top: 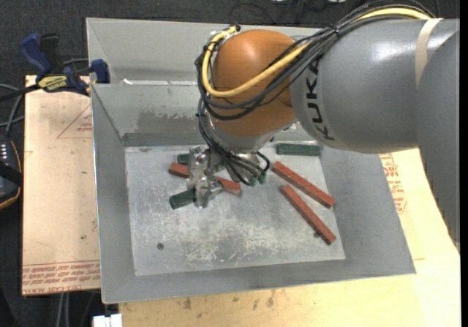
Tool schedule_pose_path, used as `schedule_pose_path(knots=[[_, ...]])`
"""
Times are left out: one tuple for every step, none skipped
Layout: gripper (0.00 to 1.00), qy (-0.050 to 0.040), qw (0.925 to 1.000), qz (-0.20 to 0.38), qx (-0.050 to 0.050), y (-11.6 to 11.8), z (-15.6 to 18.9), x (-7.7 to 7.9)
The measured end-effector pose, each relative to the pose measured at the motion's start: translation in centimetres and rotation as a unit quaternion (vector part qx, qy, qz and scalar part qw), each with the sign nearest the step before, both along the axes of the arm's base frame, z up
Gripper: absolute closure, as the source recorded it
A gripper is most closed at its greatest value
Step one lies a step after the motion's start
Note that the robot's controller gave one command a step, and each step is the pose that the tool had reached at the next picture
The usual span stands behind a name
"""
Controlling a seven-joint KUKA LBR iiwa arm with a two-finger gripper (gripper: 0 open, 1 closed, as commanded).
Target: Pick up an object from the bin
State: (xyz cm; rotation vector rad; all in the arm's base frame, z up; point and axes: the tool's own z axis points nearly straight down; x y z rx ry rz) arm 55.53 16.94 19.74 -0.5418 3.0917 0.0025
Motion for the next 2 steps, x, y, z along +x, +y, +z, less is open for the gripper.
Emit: schedule_pose_path(knots=[[1.00,0.0001,1.0000,0.000,0.000,0.0,0.0,0.0],[1.00,-0.0001,0.9774,0.211,0.000,-4.8,14.1,-2.6]])
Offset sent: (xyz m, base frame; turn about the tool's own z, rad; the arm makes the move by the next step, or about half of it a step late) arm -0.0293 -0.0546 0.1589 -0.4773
